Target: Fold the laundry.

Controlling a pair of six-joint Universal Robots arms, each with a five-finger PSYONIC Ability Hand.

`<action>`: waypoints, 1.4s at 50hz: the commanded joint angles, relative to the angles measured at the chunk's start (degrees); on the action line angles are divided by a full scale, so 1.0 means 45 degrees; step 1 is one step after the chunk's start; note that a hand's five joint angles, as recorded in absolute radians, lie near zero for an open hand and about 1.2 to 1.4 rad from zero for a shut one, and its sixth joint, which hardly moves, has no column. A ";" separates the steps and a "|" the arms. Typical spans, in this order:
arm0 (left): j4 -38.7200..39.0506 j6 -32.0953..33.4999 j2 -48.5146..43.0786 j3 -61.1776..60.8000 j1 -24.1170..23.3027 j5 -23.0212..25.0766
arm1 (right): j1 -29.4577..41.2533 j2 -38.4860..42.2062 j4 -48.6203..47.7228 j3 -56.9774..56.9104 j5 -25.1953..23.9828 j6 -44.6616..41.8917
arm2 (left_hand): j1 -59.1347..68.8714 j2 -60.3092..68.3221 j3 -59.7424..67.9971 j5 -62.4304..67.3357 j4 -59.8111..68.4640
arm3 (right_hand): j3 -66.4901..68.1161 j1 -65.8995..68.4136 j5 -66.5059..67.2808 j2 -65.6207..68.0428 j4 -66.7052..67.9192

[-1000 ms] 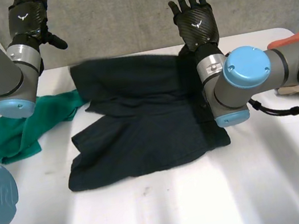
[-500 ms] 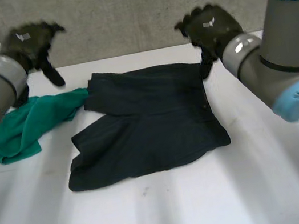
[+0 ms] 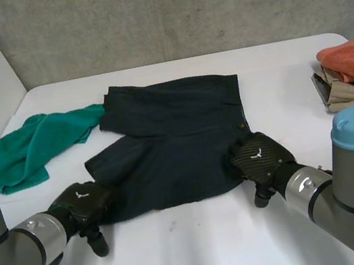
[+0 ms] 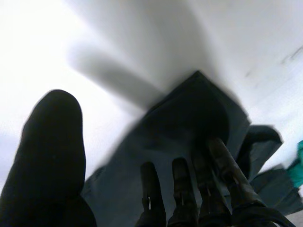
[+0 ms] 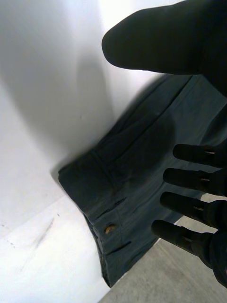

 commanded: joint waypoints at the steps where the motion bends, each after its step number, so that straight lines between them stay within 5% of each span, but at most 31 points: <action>1: 0.0951 0.0211 -0.0927 0.0422 0.0409 -0.0167 | -0.0067 0.1030 -0.1377 -0.0477 0.0094 -0.0094 | -0.0309 -0.0293 -0.0292 -0.0191 -0.0188 | 0.1174 0.1148 0.0930 0.1284 0.1100; 10: 0.1439 0.1011 -0.2178 0.1047 0.0351 -0.0422 | -0.0145 0.2006 -0.2901 -0.1024 0.0133 -0.0367 | -0.0309 -0.0293 -0.0292 -0.0191 -0.0188 | 0.4196 0.4170 0.3952 0.4306 0.4122; 15: 0.2239 0.1674 -0.2627 0.1359 0.0176 -0.0636 | -0.0184 0.2105 -0.3175 -0.1298 0.0211 -0.0271 | 0.0921 0.0937 0.0938 0.1039 0.1041 | 1.2608 1.2582 1.2364 1.2718 1.2534; 22: 0.2767 0.2105 -0.2843 0.1535 -0.0118 -0.0968 | -0.0048 0.1852 -0.3097 -0.1416 0.0543 0.0413 | 0.4244 0.4259 0.4260 0.4361 0.4364 | 1.2618 1.2592 1.2373 1.2728 1.2544; 29: 0.3646 0.2320 -0.2862 0.1711 -0.0176 -0.1300 | 0.0031 0.1539 -0.2902 -0.1572 0.0894 0.0668 | 1.2726 1.2742 1.2743 1.2844 1.2846 | 1.2618 1.2592 1.2373 1.2728 1.2544; 40: 0.3141 0.2398 -0.1165 0.1360 -0.0313 -0.1262 | -0.0203 -0.0120 0.0532 -0.1513 0.0817 -0.0639 | 1.2733 1.2748 1.2749 1.2851 1.2853 | 1.2618 1.2592 1.2373 1.2728 1.2544; 45: 0.0820 0.2632 0.0280 0.1028 -0.0528 -0.0872 | -0.0418 -0.1194 0.3576 -0.1299 0.0388 -0.2570 | 1.2733 1.2748 1.2749 1.2851 1.2853 | 1.2618 1.2592 1.2373 1.2728 1.2544; 49: -0.2381 0.3178 0.1257 0.0891 -0.0859 -0.0462 | -0.1060 -0.2247 0.7302 -0.0851 -0.0002 -0.4950 | 1.2733 1.2748 1.2749 1.2851 1.2853 | 1.2618 1.2592 1.2373 1.2728 1.2544; 54: -0.6136 0.3746 0.1649 0.1163 -0.1699 0.0475 | -0.1531 -0.2797 0.9284 -0.0401 -0.0881 -0.6674 | 1.2733 1.2748 1.2749 1.2851 1.2853 | 1.2618 1.2592 1.2373 1.2728 1.2544; 62: -0.4364 0.2888 0.0363 0.3641 -0.2403 0.0322 | -0.1883 -0.2174 0.8409 -0.1433 -0.1586 -0.5781 | 1.2733 1.2748 1.2749 1.2851 1.2853 | 1.2618 1.2592 1.2373 1.2728 1.2544; 70: -0.1533 0.2341 -0.3519 0.9161 -0.2520 -0.1025 | -0.1923 -0.0048 0.4704 -0.4126 0.0148 -0.1916 | 1.2733 1.2748 1.2749 1.2851 1.2853 | 1.2618 1.2592 1.2373 1.2728 1.2544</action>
